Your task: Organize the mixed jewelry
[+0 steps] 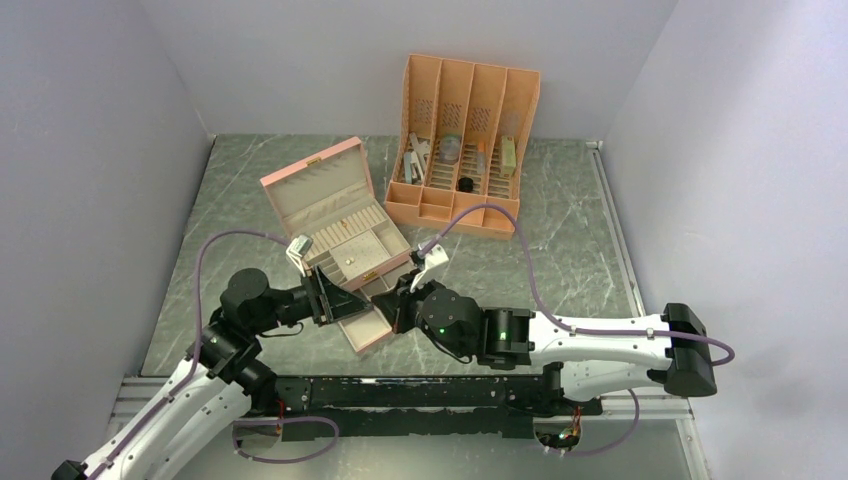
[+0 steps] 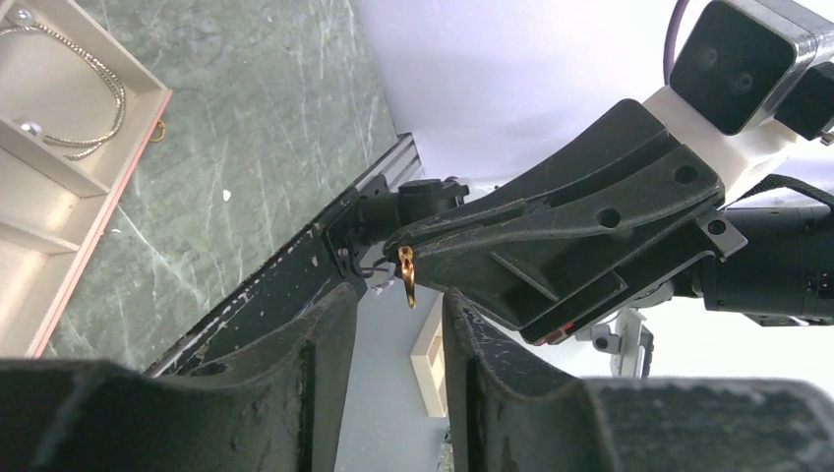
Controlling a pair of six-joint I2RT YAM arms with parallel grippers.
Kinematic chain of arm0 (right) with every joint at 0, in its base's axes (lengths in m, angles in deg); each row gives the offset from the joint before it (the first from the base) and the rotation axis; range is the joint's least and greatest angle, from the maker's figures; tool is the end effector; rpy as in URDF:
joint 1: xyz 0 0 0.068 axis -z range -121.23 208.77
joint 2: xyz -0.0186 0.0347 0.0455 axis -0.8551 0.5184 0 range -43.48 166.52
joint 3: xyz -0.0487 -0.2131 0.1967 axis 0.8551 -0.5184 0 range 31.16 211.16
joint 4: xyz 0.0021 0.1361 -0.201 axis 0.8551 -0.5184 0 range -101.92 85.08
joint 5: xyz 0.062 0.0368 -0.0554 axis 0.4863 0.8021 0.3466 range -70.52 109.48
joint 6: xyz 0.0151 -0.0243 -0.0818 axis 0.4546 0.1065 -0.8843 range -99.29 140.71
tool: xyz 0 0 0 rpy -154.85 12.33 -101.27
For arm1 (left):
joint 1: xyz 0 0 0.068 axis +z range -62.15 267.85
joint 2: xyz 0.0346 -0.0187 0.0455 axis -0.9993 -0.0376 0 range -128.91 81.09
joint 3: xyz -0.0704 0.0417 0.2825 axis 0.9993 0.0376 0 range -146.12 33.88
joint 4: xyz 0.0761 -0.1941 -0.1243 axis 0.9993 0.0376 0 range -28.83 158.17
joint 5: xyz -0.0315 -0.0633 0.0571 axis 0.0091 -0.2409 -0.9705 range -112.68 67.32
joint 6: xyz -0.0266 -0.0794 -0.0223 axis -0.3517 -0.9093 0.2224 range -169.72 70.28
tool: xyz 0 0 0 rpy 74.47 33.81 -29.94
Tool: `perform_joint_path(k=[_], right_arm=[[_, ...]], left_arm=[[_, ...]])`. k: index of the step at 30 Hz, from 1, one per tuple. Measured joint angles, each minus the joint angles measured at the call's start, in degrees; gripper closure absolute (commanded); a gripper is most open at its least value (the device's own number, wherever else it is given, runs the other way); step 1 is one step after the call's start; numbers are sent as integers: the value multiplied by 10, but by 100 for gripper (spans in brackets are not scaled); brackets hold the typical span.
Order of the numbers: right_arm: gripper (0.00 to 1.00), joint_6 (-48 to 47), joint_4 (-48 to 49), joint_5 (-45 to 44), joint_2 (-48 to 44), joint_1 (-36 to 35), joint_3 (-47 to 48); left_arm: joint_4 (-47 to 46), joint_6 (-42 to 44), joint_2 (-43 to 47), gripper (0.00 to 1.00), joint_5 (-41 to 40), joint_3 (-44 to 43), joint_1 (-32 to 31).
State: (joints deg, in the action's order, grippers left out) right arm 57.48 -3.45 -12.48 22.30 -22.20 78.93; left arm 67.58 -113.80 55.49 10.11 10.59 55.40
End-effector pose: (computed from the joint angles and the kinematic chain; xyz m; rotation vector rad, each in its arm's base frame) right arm 0.0822 0.2588 0.3221 -0.3342 1.8877 0.9199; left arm 0.0841 -0.1027 0.2668 -0.0585 2.0371 -1.6523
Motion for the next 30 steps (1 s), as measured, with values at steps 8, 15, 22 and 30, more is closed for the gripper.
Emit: perform_joint_path(k=[8,15,22,30], right_arm=[[100,0,8,0,4,-4,4],[100,0,8,-7,7,-7,5],[95,3,9,-9,6,-9,5],[69,9,-17,2,-24,-10,3]], left_arm=[[-23,-18,0,74,7,7,0],[-23,-21,0,95,8,7,0],[-21,-21,5,95,8,7,0],[-18,21,5,95,14,4,0]])
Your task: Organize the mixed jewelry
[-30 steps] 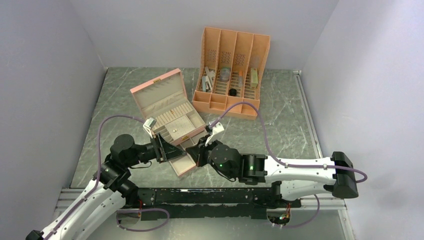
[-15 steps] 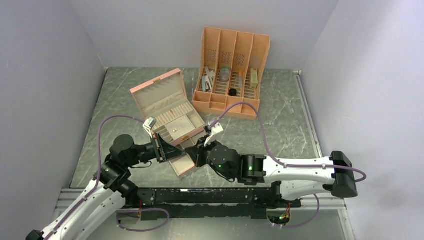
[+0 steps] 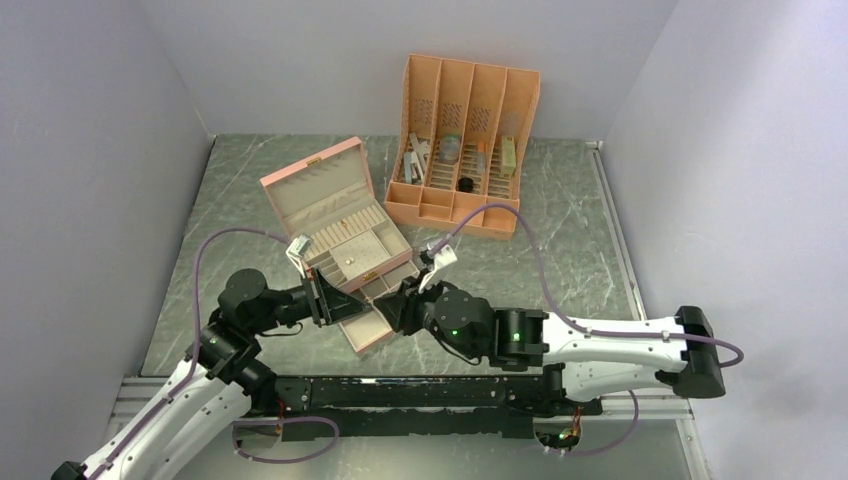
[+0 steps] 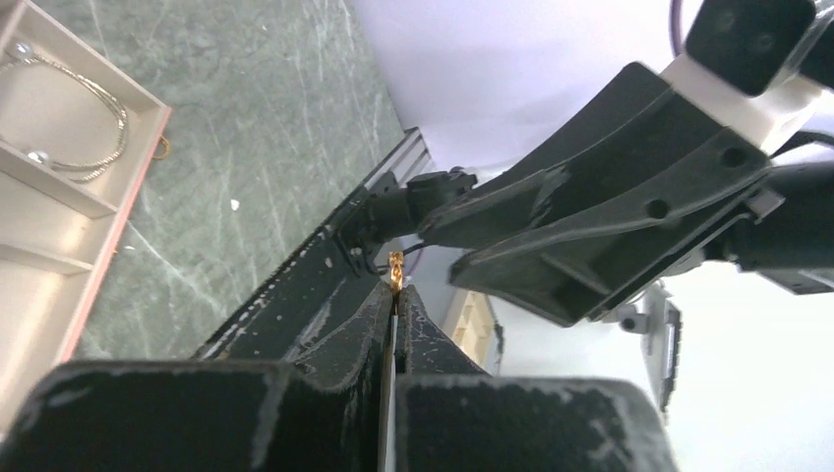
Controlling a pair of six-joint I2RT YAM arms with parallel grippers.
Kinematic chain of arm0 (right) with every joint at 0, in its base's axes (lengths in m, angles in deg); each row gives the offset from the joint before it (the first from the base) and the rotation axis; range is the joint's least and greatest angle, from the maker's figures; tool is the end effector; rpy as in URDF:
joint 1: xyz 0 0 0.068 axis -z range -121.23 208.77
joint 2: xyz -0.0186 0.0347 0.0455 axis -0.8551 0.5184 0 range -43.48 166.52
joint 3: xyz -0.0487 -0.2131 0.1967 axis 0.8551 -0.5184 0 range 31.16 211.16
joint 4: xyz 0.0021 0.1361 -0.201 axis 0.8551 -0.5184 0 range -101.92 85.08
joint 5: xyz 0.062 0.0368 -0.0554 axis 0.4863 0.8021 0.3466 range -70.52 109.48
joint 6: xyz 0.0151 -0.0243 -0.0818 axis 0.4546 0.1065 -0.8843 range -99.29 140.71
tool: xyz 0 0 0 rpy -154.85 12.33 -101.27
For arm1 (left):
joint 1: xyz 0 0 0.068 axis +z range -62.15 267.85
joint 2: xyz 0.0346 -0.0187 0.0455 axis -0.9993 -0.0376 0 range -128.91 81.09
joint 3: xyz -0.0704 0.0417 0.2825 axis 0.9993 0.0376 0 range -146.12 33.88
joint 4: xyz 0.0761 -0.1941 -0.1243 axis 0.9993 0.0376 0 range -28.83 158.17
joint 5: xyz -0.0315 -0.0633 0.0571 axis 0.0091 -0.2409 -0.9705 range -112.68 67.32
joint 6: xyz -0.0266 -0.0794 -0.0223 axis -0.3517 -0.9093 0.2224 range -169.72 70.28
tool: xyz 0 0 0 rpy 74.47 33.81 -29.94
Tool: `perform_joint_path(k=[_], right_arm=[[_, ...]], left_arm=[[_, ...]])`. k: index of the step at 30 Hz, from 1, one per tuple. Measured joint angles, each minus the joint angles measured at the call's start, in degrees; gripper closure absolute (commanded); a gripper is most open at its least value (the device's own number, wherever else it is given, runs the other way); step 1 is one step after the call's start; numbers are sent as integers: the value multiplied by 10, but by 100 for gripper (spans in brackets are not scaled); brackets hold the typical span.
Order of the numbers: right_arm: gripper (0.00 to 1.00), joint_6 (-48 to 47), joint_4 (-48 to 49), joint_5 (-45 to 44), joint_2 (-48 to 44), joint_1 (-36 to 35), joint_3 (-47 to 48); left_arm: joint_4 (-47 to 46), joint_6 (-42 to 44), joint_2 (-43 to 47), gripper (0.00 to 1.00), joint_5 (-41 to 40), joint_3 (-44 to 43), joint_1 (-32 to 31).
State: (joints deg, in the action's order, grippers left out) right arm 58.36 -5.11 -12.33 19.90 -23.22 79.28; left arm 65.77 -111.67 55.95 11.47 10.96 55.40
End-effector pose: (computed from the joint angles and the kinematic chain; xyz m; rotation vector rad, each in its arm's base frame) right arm 0.0761 0.2506 0.3307 -0.3295 1.8807 0.9604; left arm 0.0820 -0.1032 0.2698 0.0173 1.9971 -1.6566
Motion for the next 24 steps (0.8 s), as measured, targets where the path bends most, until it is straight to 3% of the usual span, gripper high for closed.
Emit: perform_joint_path(k=[9,16,24], right_arm=[[62,-32,-53,76,-80,14,1],[60,-54,-85,190,-116,51,12],[58,-45,-74,344,-129,111,9]], left_arm=[[-9,108,-32,95,57,-16,0],[-73,143,-61,95,158,-23,0],[-86,181,-75,95,248,-73,0]])
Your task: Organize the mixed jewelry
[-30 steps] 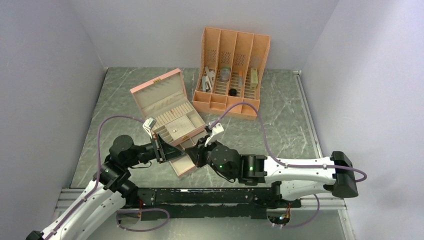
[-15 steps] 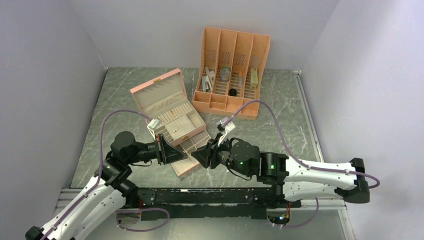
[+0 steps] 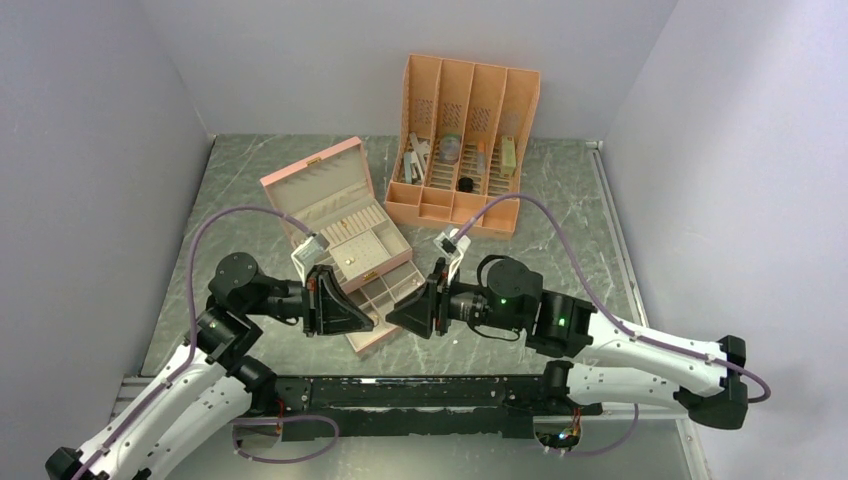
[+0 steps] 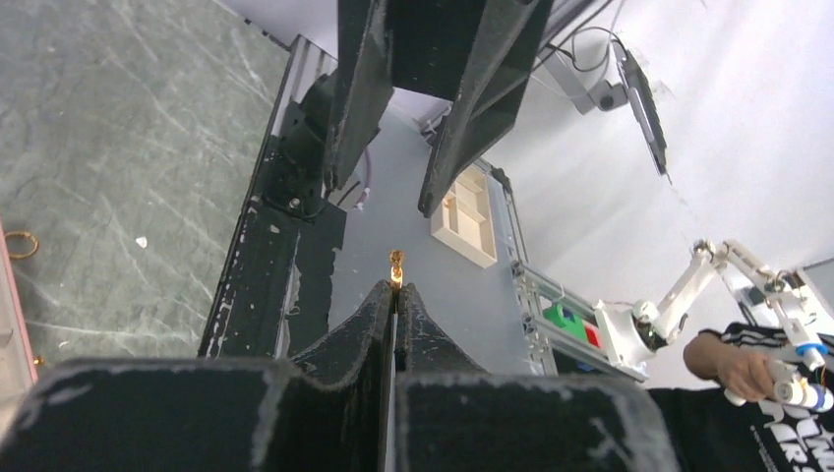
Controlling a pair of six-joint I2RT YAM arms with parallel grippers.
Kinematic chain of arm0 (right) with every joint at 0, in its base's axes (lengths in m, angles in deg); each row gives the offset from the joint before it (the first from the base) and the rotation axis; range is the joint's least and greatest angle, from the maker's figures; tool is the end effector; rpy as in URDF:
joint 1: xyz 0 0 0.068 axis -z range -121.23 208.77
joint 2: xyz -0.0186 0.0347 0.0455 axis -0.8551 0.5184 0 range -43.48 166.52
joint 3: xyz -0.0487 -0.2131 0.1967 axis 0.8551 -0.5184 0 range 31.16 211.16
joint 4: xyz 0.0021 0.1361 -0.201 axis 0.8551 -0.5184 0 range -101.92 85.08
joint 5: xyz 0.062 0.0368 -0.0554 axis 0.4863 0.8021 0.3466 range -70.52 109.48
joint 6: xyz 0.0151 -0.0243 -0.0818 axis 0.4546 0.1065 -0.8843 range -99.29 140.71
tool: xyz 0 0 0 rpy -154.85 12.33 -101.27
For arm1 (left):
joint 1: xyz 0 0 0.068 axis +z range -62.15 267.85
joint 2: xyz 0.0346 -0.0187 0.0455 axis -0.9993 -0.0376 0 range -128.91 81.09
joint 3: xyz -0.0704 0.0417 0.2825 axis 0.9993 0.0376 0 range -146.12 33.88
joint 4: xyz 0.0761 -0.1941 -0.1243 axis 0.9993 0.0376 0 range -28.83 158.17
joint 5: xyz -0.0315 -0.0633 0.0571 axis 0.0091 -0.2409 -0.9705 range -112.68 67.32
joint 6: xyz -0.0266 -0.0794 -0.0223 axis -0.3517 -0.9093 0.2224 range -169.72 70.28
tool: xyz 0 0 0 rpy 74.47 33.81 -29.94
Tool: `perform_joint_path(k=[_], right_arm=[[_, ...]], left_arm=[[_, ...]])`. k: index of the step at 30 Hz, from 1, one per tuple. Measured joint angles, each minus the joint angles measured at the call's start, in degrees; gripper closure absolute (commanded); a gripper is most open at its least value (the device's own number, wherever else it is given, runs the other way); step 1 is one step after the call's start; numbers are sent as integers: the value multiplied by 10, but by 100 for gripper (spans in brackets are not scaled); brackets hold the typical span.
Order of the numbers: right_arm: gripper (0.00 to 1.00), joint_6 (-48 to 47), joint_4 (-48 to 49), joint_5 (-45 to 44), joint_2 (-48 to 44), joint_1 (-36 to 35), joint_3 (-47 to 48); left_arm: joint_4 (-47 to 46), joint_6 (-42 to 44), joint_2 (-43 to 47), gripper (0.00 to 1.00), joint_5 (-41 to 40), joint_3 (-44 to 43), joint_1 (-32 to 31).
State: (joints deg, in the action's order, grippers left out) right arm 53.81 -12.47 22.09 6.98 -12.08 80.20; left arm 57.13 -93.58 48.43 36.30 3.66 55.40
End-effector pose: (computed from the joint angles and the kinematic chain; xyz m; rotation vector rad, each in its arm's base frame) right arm 0.0667 0.2024 0.3649 -0.6617 1.8186 1.3297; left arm 0.0660 -0.1198 0.3212 0.7802 1.7144 -1.7584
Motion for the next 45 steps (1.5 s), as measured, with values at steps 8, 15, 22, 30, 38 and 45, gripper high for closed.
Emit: perform_joint_path(k=[8,15,22,30,38,45], right_arm=[[58,18,58,118,25,16,-4],[58,25,84,160,47,18,-4],[59,27,95,176,58,18,-4],[75,27,107,180,64,19,-4],[100,26,105,180,66,21,-4],[100,25,106,169,66,21,-4]], left_arm=[[10,33,-11,95,42,-19,0],[19,47,-13,95,54,-31,0],[19,47,-13,95,58,-31,0],[21,50,-12,95,63,-31,0],[21,51,-10,95,69,-31,0],[60,81,-10,52,58,-42,0]])
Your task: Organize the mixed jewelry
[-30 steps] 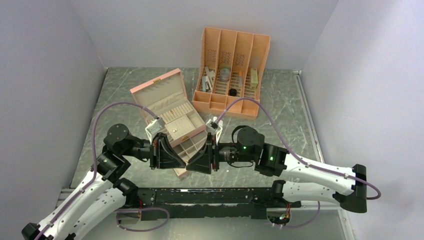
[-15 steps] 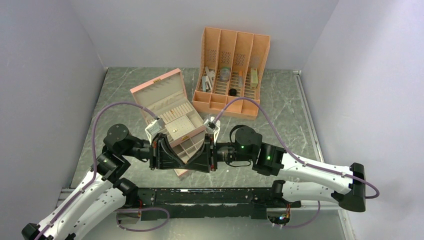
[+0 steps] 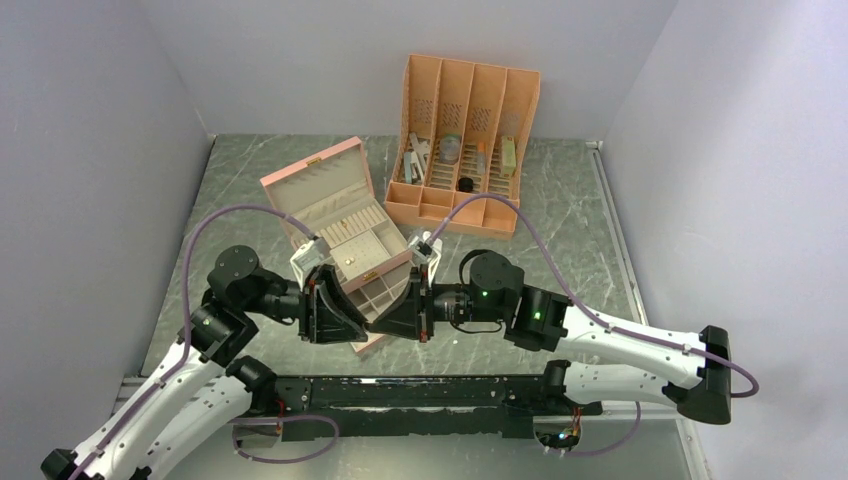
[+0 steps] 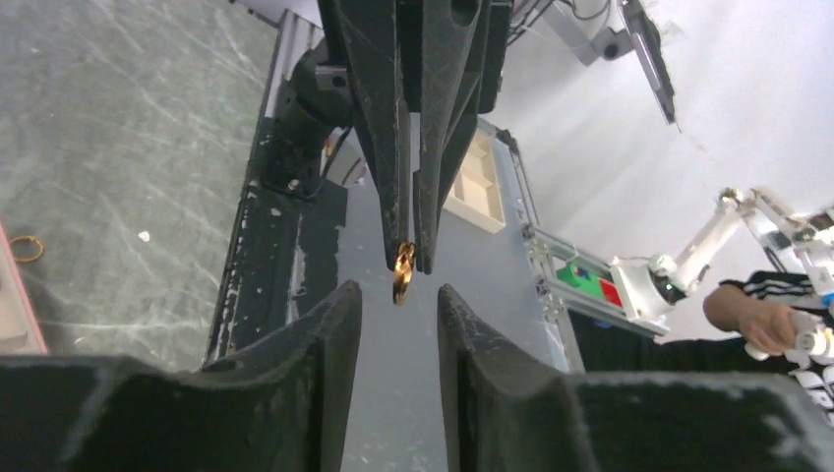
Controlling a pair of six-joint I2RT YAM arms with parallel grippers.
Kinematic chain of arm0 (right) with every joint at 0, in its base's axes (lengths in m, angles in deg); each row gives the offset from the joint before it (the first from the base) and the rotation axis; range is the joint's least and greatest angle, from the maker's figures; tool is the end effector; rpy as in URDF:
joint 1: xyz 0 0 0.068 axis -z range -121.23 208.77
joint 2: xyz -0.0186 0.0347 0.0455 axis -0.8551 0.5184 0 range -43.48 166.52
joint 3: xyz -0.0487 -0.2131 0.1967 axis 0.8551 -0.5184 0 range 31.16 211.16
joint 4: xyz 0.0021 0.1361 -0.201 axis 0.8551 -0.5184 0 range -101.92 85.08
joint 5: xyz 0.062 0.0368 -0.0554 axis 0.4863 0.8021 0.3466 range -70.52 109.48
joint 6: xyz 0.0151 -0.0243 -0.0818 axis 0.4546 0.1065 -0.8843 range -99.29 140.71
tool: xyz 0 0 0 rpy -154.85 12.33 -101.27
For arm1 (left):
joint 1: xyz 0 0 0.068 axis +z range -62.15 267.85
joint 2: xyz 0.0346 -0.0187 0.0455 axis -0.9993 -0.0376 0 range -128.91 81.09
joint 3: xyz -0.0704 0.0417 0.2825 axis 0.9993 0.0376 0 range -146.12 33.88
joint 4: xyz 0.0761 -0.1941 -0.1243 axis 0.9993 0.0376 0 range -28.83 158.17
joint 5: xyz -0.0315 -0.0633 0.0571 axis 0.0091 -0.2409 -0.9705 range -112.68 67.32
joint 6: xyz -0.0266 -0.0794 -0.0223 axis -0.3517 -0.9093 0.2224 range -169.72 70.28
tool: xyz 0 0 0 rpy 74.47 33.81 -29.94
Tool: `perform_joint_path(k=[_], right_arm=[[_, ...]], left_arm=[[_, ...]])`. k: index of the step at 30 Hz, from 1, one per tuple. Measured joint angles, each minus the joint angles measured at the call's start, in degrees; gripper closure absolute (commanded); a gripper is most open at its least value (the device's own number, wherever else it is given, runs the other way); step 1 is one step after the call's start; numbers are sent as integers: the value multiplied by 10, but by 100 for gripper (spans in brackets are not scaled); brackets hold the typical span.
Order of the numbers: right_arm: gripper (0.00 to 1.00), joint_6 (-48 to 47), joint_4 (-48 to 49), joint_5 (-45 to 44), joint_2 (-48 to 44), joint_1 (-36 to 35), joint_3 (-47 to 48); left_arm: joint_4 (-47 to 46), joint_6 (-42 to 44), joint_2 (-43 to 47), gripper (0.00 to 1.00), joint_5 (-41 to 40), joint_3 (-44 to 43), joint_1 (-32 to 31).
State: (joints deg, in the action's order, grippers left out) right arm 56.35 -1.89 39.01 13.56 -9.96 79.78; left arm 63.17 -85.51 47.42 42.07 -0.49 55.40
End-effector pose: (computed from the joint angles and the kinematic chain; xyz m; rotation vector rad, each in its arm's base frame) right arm 0.0637 0.2341 0.3660 -0.8383 1.7616 1.5892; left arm 0.0580 -0.1190 0.3322 0.9588 1.6530 -1.7431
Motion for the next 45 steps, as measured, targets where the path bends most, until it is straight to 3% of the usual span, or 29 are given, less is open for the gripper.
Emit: perform_joint_path(k=[3,11,19,32,45], right_arm=[[100,-5,-6,-28,-1,0,1],[100,-31,-76,-159,52,0,64],[100,-70,-117,-270,173,11,173],[100,-124,-142,-266,407,75,333],[100,-152,-136,-277,541,108,395]], left_arm=[[54,36,0,38,-23,-19,0],[195,128,17,29,-160,-78,0],[276,165,78,28,-341,-111,0],[301,160,161,29,-552,-111,0],[309,150,195,30,-631,-104,0]])
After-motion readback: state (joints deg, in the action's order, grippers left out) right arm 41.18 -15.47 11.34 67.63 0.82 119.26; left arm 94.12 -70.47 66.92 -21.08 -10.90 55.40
